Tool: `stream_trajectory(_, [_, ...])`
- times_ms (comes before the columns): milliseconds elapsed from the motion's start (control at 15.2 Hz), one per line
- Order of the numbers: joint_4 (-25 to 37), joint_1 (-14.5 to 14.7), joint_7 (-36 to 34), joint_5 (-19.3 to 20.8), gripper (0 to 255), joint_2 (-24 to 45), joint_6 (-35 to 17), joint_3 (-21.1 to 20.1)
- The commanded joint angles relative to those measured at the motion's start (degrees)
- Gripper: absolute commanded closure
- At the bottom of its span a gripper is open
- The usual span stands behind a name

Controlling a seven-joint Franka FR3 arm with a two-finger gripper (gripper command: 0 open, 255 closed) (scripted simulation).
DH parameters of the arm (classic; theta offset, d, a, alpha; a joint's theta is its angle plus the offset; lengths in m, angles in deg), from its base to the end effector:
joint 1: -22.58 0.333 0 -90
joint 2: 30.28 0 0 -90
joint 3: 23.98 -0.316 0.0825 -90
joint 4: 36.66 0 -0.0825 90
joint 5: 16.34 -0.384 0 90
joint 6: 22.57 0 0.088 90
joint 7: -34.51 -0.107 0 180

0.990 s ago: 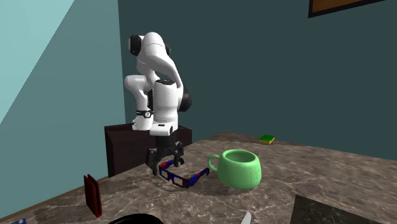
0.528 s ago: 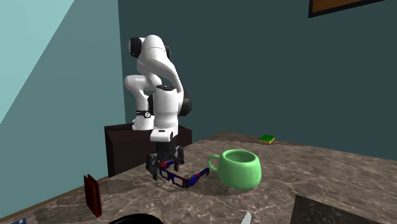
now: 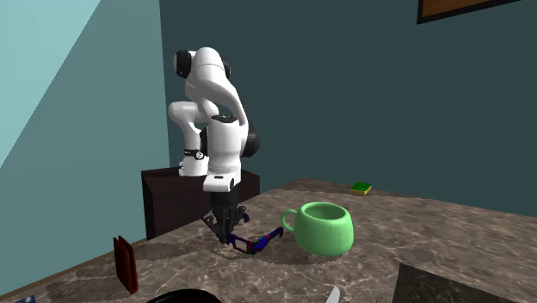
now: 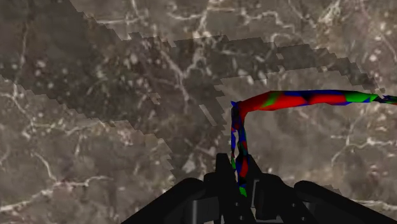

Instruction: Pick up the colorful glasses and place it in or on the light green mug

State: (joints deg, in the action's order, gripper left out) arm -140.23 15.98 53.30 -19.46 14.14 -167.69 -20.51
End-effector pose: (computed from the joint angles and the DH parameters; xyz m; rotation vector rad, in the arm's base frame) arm 0.6268 -0.1104 0.1086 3.1343 0.1930 -0.0781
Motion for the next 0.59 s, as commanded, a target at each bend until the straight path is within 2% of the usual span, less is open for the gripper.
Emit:
stream_trajectory(0, [0.0, 0.0, 0.0, 0.0, 255, 0.0, 0.0, 0.0])
stream_trajectory(528, [-1.0, 0.13, -0.07, 0.14, 255, -2.67, 1.68, 0.16])
